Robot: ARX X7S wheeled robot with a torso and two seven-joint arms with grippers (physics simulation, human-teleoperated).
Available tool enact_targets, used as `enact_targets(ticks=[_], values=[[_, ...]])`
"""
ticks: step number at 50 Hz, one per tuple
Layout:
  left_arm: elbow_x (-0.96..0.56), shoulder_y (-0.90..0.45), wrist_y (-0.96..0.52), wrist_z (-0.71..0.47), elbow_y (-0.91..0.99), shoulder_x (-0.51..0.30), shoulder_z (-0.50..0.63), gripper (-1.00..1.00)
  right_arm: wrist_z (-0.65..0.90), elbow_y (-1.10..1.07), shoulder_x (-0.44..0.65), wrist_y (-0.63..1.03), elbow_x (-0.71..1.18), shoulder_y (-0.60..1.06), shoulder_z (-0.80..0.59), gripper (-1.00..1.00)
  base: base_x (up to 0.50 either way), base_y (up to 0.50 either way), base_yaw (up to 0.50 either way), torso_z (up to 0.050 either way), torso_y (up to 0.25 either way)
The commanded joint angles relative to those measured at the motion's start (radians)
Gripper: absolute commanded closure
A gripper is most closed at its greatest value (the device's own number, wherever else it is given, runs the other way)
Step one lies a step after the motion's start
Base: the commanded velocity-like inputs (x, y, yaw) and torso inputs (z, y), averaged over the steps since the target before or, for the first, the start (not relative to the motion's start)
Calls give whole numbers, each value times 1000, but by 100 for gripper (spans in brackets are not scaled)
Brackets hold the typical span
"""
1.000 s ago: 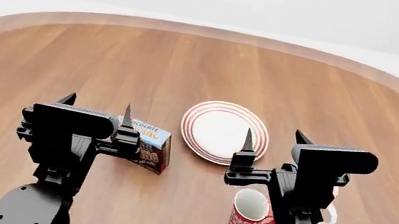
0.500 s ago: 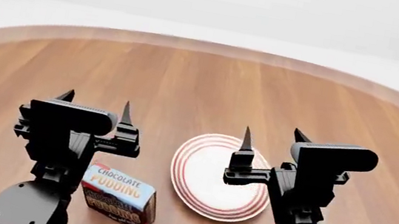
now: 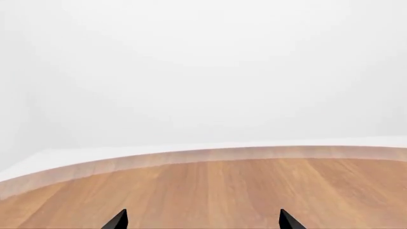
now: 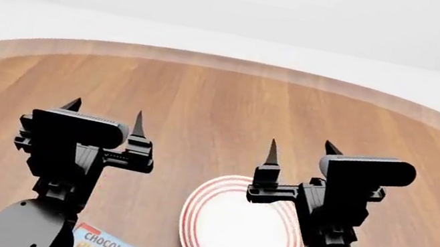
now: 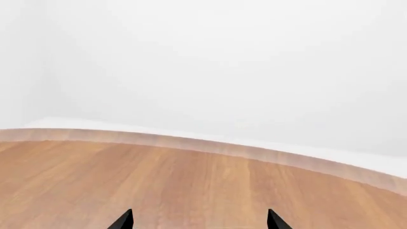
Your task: Put the chocolate pudding to the right of the plate.
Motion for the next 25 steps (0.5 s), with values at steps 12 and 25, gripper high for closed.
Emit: enact_targets(ticks=[12, 25], values=[[-19, 2, 4, -20, -5, -17, 12, -100, 36, -99, 59, 145, -16, 13, -55, -100, 0, 0, 0, 0, 0], [-27, 0, 19, -30, -26, -24, 19, -100, -65, -256, 144, 429, 116, 83, 36, -100, 0, 0, 0, 0, 0]])
